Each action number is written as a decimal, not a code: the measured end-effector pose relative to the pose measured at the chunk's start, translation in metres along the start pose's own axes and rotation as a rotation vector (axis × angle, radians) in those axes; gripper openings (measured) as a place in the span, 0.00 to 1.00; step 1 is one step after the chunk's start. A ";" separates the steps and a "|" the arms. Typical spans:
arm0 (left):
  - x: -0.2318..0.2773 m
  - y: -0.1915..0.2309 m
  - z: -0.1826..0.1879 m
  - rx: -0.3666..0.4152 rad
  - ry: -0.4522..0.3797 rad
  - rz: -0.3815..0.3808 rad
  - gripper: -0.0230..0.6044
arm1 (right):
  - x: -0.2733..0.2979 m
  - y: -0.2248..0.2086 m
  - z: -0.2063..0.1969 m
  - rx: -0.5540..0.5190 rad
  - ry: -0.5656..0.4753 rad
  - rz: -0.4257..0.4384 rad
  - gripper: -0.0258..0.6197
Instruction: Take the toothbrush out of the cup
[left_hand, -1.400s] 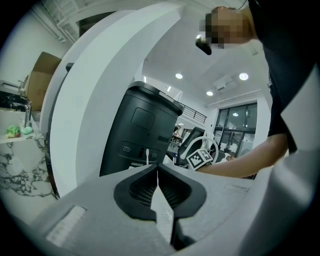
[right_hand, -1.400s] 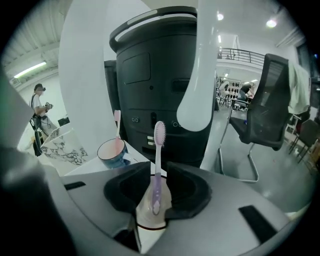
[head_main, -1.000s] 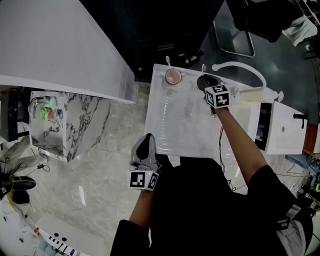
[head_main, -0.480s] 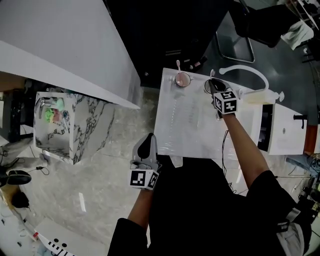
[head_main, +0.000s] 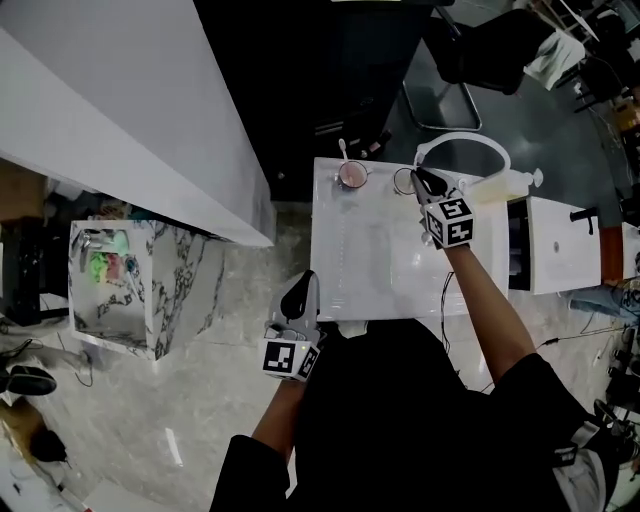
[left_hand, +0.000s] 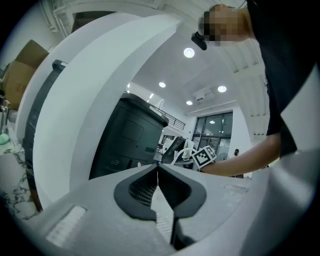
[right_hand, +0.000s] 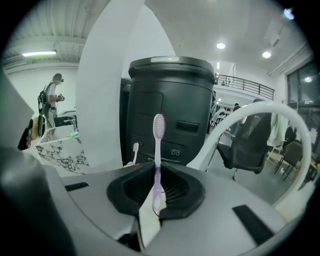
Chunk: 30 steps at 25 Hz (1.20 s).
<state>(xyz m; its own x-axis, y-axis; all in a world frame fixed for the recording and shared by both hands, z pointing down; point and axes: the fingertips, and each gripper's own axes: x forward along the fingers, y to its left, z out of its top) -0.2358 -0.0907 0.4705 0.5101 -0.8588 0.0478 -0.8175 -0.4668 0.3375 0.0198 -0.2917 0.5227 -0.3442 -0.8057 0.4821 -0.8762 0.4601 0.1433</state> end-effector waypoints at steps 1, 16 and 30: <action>0.000 -0.002 0.002 0.003 -0.006 -0.024 0.07 | -0.007 0.003 0.004 -0.002 -0.008 -0.009 0.10; 0.016 -0.008 -0.009 -0.023 0.025 -0.165 0.07 | -0.070 0.062 -0.004 -0.166 0.031 -0.068 0.10; 0.023 0.016 -0.020 0.002 0.115 -0.060 0.07 | 0.009 0.127 -0.104 -0.471 0.234 0.174 0.10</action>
<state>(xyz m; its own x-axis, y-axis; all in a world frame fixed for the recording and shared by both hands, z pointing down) -0.2317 -0.1140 0.4962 0.5851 -0.7996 0.1354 -0.7852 -0.5168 0.3411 -0.0594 -0.2020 0.6355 -0.3389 -0.6231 0.7049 -0.5490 0.7394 0.3897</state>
